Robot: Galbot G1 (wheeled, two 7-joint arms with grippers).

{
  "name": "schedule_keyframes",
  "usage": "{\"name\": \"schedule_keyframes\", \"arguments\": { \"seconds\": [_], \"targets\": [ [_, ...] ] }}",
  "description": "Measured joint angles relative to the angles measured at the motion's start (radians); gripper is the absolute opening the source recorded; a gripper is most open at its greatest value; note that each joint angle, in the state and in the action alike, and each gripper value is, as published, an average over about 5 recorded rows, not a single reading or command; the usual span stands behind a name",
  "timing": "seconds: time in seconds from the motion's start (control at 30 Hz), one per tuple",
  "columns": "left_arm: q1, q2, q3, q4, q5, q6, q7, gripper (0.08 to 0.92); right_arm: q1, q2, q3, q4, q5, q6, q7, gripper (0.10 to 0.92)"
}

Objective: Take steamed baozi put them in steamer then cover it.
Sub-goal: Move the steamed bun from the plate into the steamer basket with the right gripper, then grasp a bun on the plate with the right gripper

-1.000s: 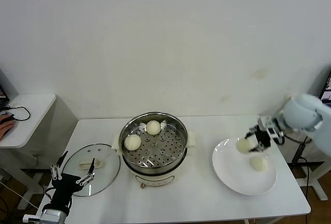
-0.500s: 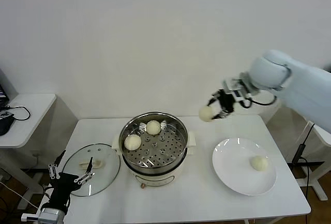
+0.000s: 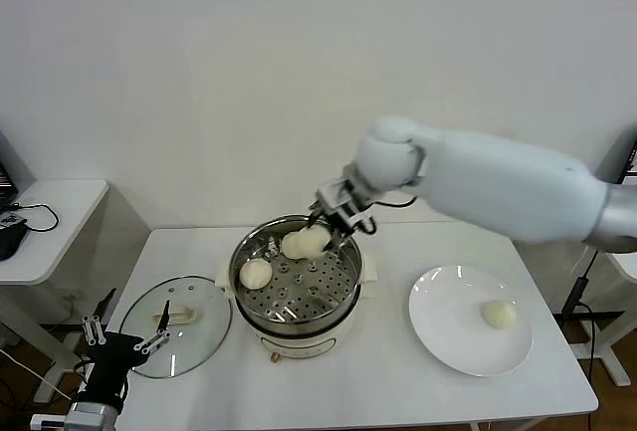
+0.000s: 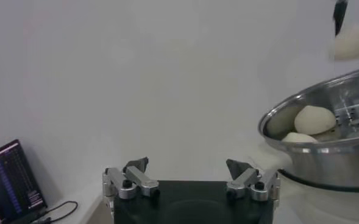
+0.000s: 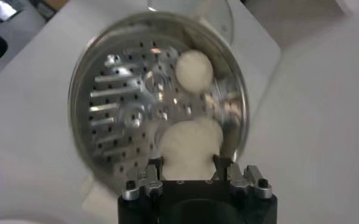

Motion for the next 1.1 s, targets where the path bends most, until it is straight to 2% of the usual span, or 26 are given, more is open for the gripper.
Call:
{"name": "schedule_keyframes", "arguments": {
  "seconds": [0.63,0.73,0.97,1.1],
  "targets": [
    [0.0,-0.016,-0.004,-0.007,-0.002,-0.002,0.0,0.823,-0.057,0.112,-0.111,0.034,-0.134,0.213,0.005,0.561],
    [0.001,-0.016,-0.004,-0.005,-0.003,-0.002,0.0,0.823,-0.061,0.112,-0.114,0.032,-0.152,0.236,0.006,0.611],
    [-0.003,-0.011,-0.004,-0.003,-0.005,-0.003,0.0,0.823,-0.048,0.097,-0.107,0.023,-0.182,0.27,0.004,0.795],
    [-0.004,-0.005,-0.004,-0.002,-0.006,-0.003,0.0,0.823,-0.032,0.072,-0.087,0.02,-0.179,0.269,0.008,0.821]
  ]
}}
